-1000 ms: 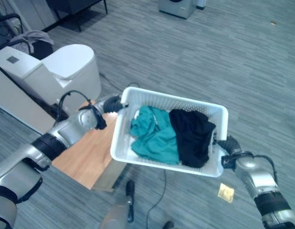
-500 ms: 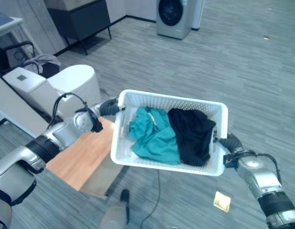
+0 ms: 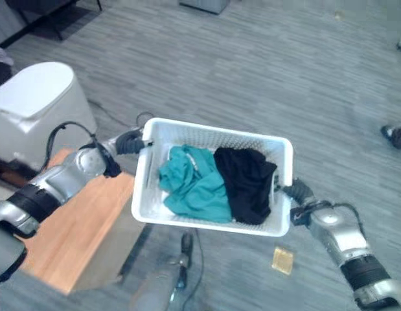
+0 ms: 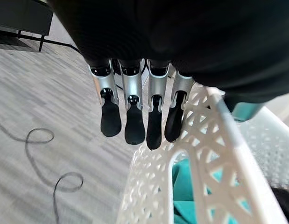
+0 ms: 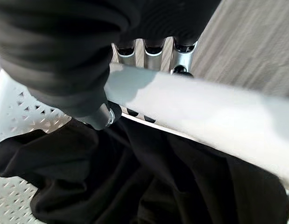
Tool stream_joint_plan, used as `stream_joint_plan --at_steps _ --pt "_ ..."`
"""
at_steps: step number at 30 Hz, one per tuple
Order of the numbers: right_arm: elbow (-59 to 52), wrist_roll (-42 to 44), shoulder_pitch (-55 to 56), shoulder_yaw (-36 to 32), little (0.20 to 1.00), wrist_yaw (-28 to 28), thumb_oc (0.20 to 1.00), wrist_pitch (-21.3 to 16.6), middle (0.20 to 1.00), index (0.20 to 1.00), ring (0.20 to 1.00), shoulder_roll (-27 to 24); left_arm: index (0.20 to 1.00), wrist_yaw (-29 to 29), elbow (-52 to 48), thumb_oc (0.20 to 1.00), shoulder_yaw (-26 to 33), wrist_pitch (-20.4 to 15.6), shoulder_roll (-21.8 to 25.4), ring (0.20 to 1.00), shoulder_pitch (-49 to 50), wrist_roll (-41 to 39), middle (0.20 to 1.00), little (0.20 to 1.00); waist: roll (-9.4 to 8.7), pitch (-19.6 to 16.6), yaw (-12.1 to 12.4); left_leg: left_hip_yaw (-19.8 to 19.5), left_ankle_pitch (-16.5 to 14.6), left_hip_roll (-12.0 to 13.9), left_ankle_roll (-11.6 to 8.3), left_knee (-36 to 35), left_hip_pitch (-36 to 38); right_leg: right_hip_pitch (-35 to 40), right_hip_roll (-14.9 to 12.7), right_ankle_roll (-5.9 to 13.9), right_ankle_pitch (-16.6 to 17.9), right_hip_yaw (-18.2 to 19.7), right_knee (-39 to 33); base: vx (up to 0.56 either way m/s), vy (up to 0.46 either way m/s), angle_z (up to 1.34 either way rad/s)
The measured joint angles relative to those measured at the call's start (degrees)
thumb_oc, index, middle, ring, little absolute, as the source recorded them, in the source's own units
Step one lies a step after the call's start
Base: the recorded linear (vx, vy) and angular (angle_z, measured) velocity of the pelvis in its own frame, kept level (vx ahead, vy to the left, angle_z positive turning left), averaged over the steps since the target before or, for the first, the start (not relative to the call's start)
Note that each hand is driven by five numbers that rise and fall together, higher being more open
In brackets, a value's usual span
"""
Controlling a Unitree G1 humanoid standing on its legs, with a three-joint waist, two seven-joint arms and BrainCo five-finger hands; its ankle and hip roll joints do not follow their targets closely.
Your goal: Grab the laundry basket,head to the washer,open it,put in the laundry and shut it.
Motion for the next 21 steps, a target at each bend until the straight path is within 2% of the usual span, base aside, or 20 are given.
stream_joint_plan --at_steps 1,2,4,5,6,7,8,9,10,11,12,13,14,15,17,18,19,20,21 --pt "0.2 -0.5 0.1 -0.1 0.200 0.0 0.200 0.0 0.200 0.200 0.200 1.0 0.200 0.1 0.4 0.200 0.1 0.3 0.0 0.200 -0.1 0.1 0.200 0.200 0.00 0.0 0.0 0.1 -0.1 -0.5 1.14 -0.3 1.7 -4.7 -2.3 5.65 2.5 0.2 12.6 0.43 0.094 -0.02" --pt "0.2 -1.1 0.5 -0.5 0.200 0.0 0.200 0.1 0.200 0.200 0.200 2.0 0.200 0.1 1.4 0.200 0.2 0.4 -0.7 0.200 -0.3 0.1 0.200 0.200 -0.05 0.0 -0.5 -0.4 -1.4 -1.6 1.49 0.1 3.4 -9.5 -5.1 8.85 6.3 0.4 25.9 0.27 0.059 0.21" --pt "1.3 -2.7 0.5 -1.3 0.200 0.1 0.200 0.1 0.200 0.200 0.200 4.0 0.200 0.3 1.6 0.200 0.2 0.9 -1.0 0.200 -0.5 0.1 0.200 0.200 0.13 0.1 -2.9 -2.8 -3.7 -3.5 1.97 0.3 7.2 -14.9 -8.0 7.40 10.5 0.3 38.8 0.41 0.068 0.55" --pt "1.3 -3.3 0.4 -1.4 0.200 0.2 0.200 0.1 0.200 0.200 0.200 4.2 0.200 0.4 1.5 0.200 0.2 1.2 -1.0 0.200 -1.1 0.1 0.200 0.200 0.67 0.2 -3.7 -3.6 -4.9 -3.8 3.21 0.4 9.0 -18.5 -8.8 6.19 10.1 -0.1 40.3 0.52 0.058 0.35" --pt "1.3 -3.3 0.2 -1.4 0.200 0.2 0.200 0.1 0.200 0.200 0.200 4.1 0.200 0.4 1.5 0.200 0.2 1.2 -1.0 0.200 -1.1 0.1 0.200 0.200 1.15 0.3 -3.5 -4.3 -5.7 -3.5 3.44 0.4 9.5 -19.2 -8.9 5.80 9.8 -0.3 40.9 0.28 0.003 0.01" --pt "2.6 -3.4 -1.2 -2.6 0.200 0.7 0.200 0.1 0.200 0.200 0.200 5.0 0.200 0.4 1.9 0.200 0.5 1.3 -0.9 0.200 -1.5 0.1 0.200 0.200 2.92 1.4 -3.3 -5.7 -7.2 -3.2 2.98 -0.6 12.4 -21.8 -10.2 3.03 6.6 -3.6 41.6 0.33 -0.061 -0.01" --pt "3.0 -3.6 -2.4 -2.8 0.200 0.8 0.200 0.3 0.200 0.200 0.200 4.3 0.200 0.4 1.7 0.200 0.7 1.5 -1.1 0.200 -1.6 0.1 0.200 0.200 6.19 2.8 -4.6 -6.4 -7.1 -2.0 2.62 -2.0 17.0 -25.4 -9.4 0.49 4.1 -5.4 32.9 0.36 -0.113 0.03" --pt "3.1 -3.6 -2.6 -2.6 0.200 0.8 0.200 0.2 0.200 0.200 0.200 4.3 0.200 0.4 1.7 0.200 0.9 1.4 -1.1 0.200 -1.6 0.1 0.200 0.200 6.96 2.8 -5.2 -6.6 -7.6 -1.6 1.84 -2.0 18.8 -27.2 -9.0 -0.95 3.3 -5.5 28.2 0.47 -0.190 0.15" --pt "3.4 -3.6 -3.3 -1.9 0.200 0.8 0.200 0.1 0.200 0.200 0.200 4.1 0.200 0.4 1.7 0.200 1.5 1.4 -1.0 0.200 -1.5 0.1 0.200 0.200 7.58 2.8 -5.6 -6.6 -8.6 -1.5 0.23 -2.2 20.4 -29.6 -9.2 -1.40 3.1 -6.5 24.6 0.36 -0.199 0.01" --pt "3.6 -3.6 -4.4 -1.0 0.200 0.9 0.200 0.2 0.200 0.200 0.200 4.1 0.200 0.4 1.4 0.200 2.3 1.3 -0.3 0.200 -1.5 0.1 0.200 0.200 8.69 2.8 -6.4 -6.4 -9.5 -0.8 -1.05 -2.8 22.9 -31.6 -6.7 -2.67 4.7 -5.0 12.3 0.25 -0.148 -0.03" --pt "3.4 -3.5 -4.6 -1.0 0.200 1.2 0.200 0.2 0.200 0.200 0.200 4.1 0.200 0.4 1.4 0.200 3.0 1.3 -0.2 0.200 -1.5 0.1 0.200 0.200 8.82 2.8 -6.5 -6.3 -9.7 -0.8 -1.52 -3.1 23.9 -32.9 -5.6 -3.94 6.6 -3.7 5.6 0.30 -0.150 -0.04" --pt "3.4 -3.5 -4.7 -1.0 0.200 1.5 0.200 0.2 0.200 0.200 0.200 4.2 0.200 0.4 1.4 0.200 3.6 1.3 -0.2 0.200 -1.5 0.1 0.200 0.200 9.23 2.6 -6.4 -5.9 -10.6 -0.7 -3.01 -3.1 25.3 -33.3 -3.0 -6.09 10.7 -1.6 -3.8 0.31 -0.126 -0.08" --pt "3.5 -3.6 -4.4 -1.0 0.200 1.6 0.200 0.2 0.200 0.200 0.200 4.3 0.200 0.4 1.7 0.200 3.8 1.3 -0.7 0.200 -1.2 0.1 0.200 0.200 9.02 2.4 -6.3 -5.3 -11.1 -0.5 -3.80 -2.9 27.0 -33.5 -1.4 -9.03 14.9 -0.9 -10.0 0.48 -0.188 0.15" --pt "3.5 -3.6 -4.0 -1.0 0.200 1.7 0.200 0.2 0.200 0.200 0.200 4.2 0.200 0.4 2.0 0.200 4.0 1.3 -1.2 0.200 -0.6 0.1 0.200 0.200 9.52 1.8 -7.1 -6.8 -11.7 -0.5 -4.69 -3.1 28.9 -33.5 -0.1 -10.13 17.7 -0.5 -14.0 0.41 -0.148 0.39" --pt "3.6 -4.2 -4.1 -1.2 0.200 1.9 0.200 0.2 0.200 0.200 0.200 3.7 0.200 0.2 2.2 0.200 3.9 0.9 -1.4 0.200 -0.2 0.1 0.200 0.200 10.80 1.0 -9.1 -7.1 -13.1 0.0 -7.07 -5.7 33.0 -33.3 1.6 -8.49 19.6 3.3 -21.4 0.54 -0.297 0.75" --pt "4.1 -5.0 -4.0 -1.1 0.200 2.3 0.200 0.3 0.200 0.200 0.200 3.7 0.200 0.3 4.3 0.200 3.8 0.3 -2.8 0.200 -0.3 0.1 0.200 0.200 10.40 0.7 -9.1 -6.9 -15.3 -0.2 -10.34 -5.2 37.2 -30.3 1.4 -9.72 21.3 3.7 -23.4 0.66 -0.423 0.48" --pt "6.2 -5.2 -4.7 -1.1 0.200 2.8 0.200 0.3 0.200 0.200 0.200 3.9 0.200 0.3 7.9 0.200 3.0 0.2 -5.5 0.200 -1.1 0.1 0.200 0.200 11.96 0.3 -8.5 -8.2 -15.5 1.7 -11.44 -2.3 38.0 -30.3 1.9 -7.59 26.9 2.9 -18.8 0.66 -0.470 0.49" --pt "7.5 -5.6 -4.7 -0.9 0.200 2.9 0.200 1.0 0.200 0.200 0.200 3.9 0.200 0.3 11.3 0.200 0.8 0.5 -8.3 0.200 -3.1 0.1 0.200 0.200 12.08 0.2 -8.5 -12.0 -14.2 3.1 -13.83 0.6 39.3 -30.4 1.7 -7.85 27.4 2.8 -11.8 0.38 -0.375 0.63" --pt "6.9 -5.7 -3.9 -0.5 0.200 2.9 0.200 1.8 0.200 0.200 0.200 2.3 0.200 0.3 10.0 0.200 -0.2 1.2 -8.6 0.200 -3.4 0.1 0.200 0.200 11.79 -0.3 -9.2 -12.4 -13.3 4.5 -14.32 6.0 38.3 -29.9 1.9 -9.07 28.1 2.6 -8.0 0.36 -0.438 0.86"
